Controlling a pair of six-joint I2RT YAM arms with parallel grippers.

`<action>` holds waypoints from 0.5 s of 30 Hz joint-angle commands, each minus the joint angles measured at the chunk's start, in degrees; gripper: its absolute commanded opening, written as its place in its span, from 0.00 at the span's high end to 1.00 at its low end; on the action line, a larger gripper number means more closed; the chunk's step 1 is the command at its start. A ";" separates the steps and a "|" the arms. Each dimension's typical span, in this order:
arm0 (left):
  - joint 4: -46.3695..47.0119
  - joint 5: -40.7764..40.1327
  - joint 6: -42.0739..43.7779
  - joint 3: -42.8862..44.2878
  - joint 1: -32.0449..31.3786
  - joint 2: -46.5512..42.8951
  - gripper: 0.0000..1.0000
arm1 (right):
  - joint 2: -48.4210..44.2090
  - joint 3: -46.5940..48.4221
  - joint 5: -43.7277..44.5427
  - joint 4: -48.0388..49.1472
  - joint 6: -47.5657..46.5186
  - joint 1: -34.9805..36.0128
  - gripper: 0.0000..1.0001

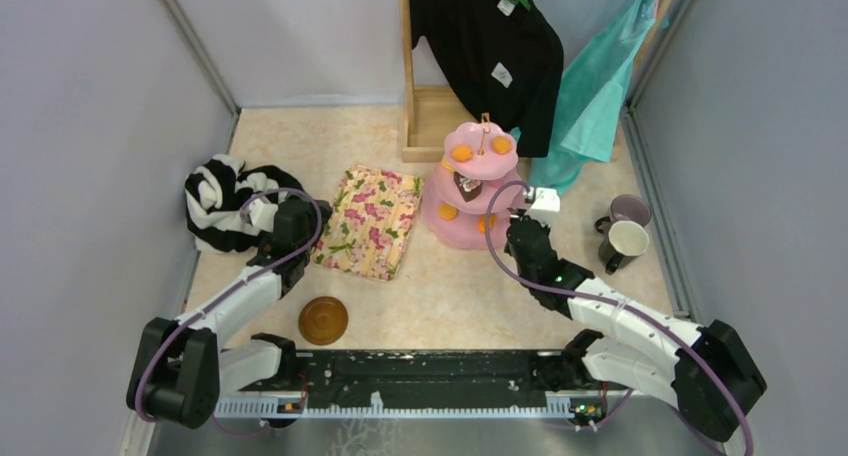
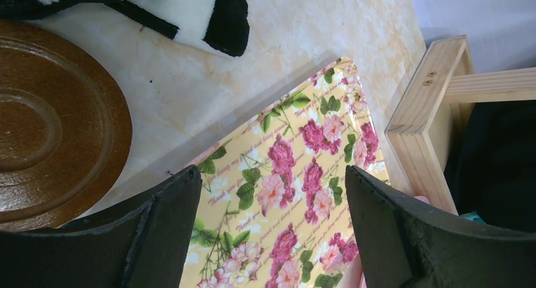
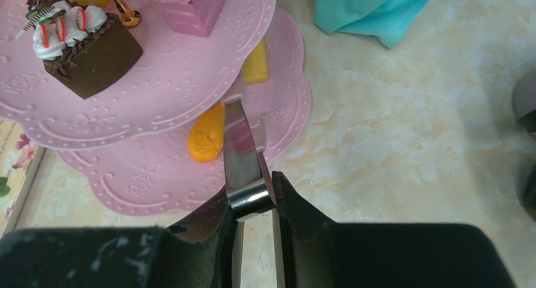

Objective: Serve the afternoon tea
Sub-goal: Place the desert on the desert table.

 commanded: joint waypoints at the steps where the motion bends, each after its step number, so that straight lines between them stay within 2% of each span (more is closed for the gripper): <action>1: 0.01 -0.39 0.82 1.49 -0.33 -0.35 0.11 | -0.54 0.11 0.81 0.18 -0.89 0.55 0.94; 4: 0.07 -0.31 0.80 1.40 -0.38 -0.40 0.11 | -1.27 0.09 0.88 -0.23 -0.93 0.55 1.00; 15: 0.18 -0.32 0.74 1.03 -0.38 -0.44 0.11 | -4.48 0.83 2.29 -3.25 -1.01 1.65 1.00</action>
